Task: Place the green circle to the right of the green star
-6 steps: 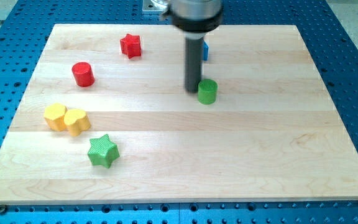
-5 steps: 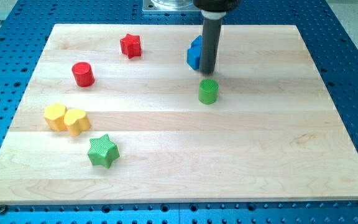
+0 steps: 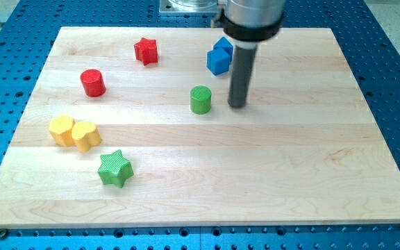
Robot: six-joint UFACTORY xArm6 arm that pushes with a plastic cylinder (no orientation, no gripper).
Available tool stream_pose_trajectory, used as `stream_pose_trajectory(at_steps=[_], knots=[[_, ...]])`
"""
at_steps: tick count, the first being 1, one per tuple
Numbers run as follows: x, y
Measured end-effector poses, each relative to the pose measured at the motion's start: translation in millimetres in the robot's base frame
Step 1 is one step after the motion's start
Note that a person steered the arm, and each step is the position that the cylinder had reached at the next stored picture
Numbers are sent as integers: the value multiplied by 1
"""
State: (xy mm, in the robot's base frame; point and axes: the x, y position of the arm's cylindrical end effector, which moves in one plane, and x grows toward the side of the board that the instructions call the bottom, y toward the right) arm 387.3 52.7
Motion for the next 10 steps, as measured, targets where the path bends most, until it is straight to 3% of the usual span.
stream_pose_trajectory(at_steps=[1, 2, 3, 4, 5, 7, 9, 10], knots=[[29, -50], [107, -79], [92, -72], [107, -119], [130, -117], [81, -105], [-113, -101], [-138, -104]])
